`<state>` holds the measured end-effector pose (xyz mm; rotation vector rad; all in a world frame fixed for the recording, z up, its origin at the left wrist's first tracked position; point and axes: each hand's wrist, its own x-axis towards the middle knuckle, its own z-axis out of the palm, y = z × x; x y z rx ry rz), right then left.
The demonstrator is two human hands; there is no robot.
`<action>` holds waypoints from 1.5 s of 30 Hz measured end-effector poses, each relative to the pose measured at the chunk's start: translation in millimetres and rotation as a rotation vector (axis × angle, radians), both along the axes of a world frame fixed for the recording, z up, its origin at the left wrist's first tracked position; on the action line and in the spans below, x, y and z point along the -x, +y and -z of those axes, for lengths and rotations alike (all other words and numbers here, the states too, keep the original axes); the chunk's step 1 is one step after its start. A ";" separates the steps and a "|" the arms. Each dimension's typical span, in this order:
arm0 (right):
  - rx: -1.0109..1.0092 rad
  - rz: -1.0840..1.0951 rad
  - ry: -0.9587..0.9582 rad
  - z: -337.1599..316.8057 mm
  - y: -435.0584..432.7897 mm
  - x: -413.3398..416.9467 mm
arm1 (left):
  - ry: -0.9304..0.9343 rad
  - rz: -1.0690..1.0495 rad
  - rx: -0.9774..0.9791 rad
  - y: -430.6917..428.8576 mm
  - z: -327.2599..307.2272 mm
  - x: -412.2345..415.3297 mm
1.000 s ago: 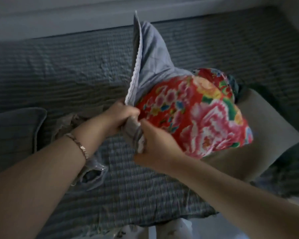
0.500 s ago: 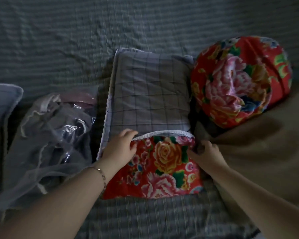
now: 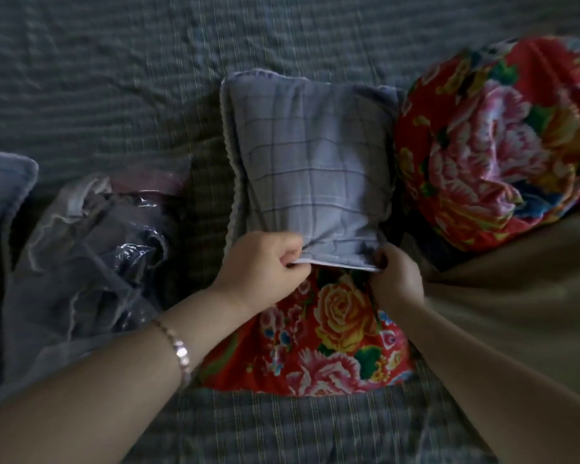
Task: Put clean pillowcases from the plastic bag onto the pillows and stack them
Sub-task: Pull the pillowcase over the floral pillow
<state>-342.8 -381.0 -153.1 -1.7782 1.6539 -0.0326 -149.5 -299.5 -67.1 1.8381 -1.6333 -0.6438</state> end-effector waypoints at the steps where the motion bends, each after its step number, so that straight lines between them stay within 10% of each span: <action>1: -0.007 0.097 -0.019 -0.9 -1.9 -8.0 | 0.036 0.037 0.060 4.1 -6.7 -4.8; 6: -0.143 0.278 0.022 5.5 -5.5 -15.6 | -0.102 0.113 0.093 26.5 -3.4 -28.6; 12: 0.540 -0.517 -0.094 -86.7 26.9 10.5 | -0.276 -0.301 -0.343 54.5 3.0 -63.2; 18: 0.287 -0.765 0.104 -59.4 91.6 63.1 | -0.298 -0.427 -0.979 128.3 62.6 -69.9; 21: -0.036 -0.514 0.254 -24.6 84.0 58.9 | -0.231 -0.462 -1.041 135.2 67.8 -63.4; 27: -0.437 0.475 -0.036 1.0 139.5 51.9 | 0.169 -0.559 -1.110 106.3 82.3 -36.2; 37: -0.507 0.322 0.101 -23.2 146.7 38.7 | -0.158 -0.223 -1.143 109.8 67.9 -20.4; 41: -0.515 0.160 -0.068 -80.7 157.9 -10.2 | 0.013 -0.184 -1.098 93.3 29.1 -9.5; 45: -0.524 -0.042 0.256 -94.5 157.1 -60.5 | 0.290 -0.249 -0.992 74.7 5.2 -1.8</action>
